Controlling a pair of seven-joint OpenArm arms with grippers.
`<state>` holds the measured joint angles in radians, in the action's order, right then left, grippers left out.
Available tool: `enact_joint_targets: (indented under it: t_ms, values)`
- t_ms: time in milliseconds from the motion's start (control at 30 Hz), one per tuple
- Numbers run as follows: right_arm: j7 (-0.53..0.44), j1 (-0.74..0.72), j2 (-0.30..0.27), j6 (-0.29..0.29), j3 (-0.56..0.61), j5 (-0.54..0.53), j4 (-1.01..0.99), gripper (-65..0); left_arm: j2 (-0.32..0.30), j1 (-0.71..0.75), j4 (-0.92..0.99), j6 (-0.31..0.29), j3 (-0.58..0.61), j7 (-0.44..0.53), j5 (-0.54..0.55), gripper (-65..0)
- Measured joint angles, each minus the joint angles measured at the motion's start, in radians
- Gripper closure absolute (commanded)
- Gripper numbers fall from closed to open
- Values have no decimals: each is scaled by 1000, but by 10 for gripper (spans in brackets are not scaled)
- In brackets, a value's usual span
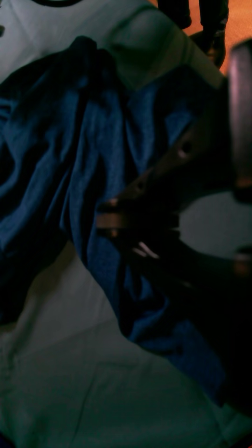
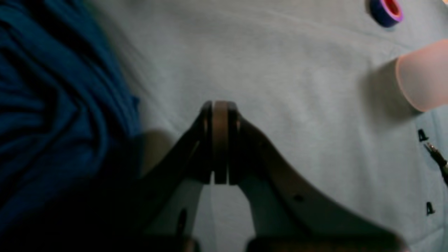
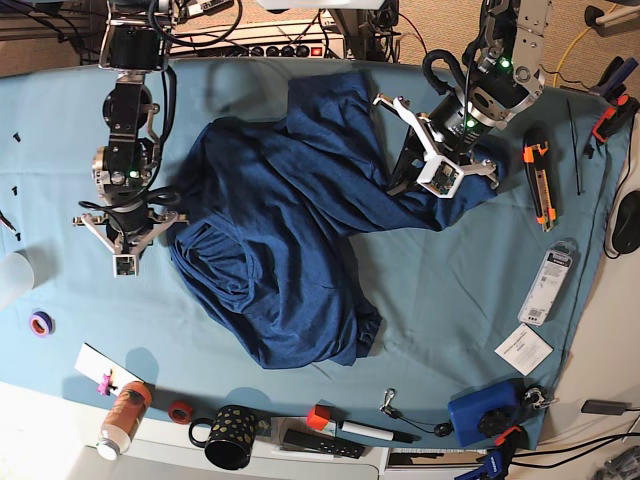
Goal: Layout the t-shirt on the table in an organized manner, then fold the t-shirt properly
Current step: 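Release the shirt with the right gripper and lift it away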
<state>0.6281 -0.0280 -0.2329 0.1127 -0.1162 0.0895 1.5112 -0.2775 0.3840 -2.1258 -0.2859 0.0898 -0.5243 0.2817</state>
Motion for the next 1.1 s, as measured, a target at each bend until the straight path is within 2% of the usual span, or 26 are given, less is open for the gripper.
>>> enact_joint_targets:
  t_ms: [67, 100, 233, 333, 400, 433, 567, 733, 833, 900, 967, 1000, 1100]
  values:
    - [11, 0, 0, 19, 0, -31, 0, 0, 0, 0, 0, 0, 0, 0, 0, 0]
    - [28, -1, 0, 51, 0, -55, 0, 0, 0, 0, 0, 0, 0, 0, 0, 0]
    - [139, 1, 0, 271, 1, -135, -1, 0, 0, -4, 16, 0, 0, 1, 1, 0]
    - [187, 6, -3, 359, -2, -227, 5, 0, 0, -27, 87, -3, 0, 1, 1, 0]
    - [181, 27, -5, 408, -2, -300, 10, 0, 1, -56, 162, -4, 1, 3, 0, 0]
    - [172, 40, -5, 421, -2, -330, 12, 0, 1, -71, 205, -10, 1, 5, 1, 0]
    - [147, 75, -7, 431, -6, -350, 17, -23, 0, -137, 385, -111, 0, 5, -2, 0]
    - [134, 95, -3, 441, -57, -362, 19, -33, 1, -203, 499, -175, 0, 37, 106, 0]
    - [139, 95, 1, 455, -134, -360, 14, -149, 0, -208, 502, -206, 0, 42, 105, -5]
    - [142, 94, -5, 440, -194, -344, 11, -220, 0, -220, 503, -212, 1, 30, 105, -114]
    - [160, 94, -26, 439, -238, -340, 7, -224, 1, -231, 503, -212, 2, 23, 116, -208]
    - [165, 95, -37, 438, -257, -337, 6, -224, 1, -234, 503, -212, 2, 23, 121, -234]
    - [171, 94, -73, 438, -310, -354, 5, -224, 0, -246, 504, -209, 2, 14, 129, -241]
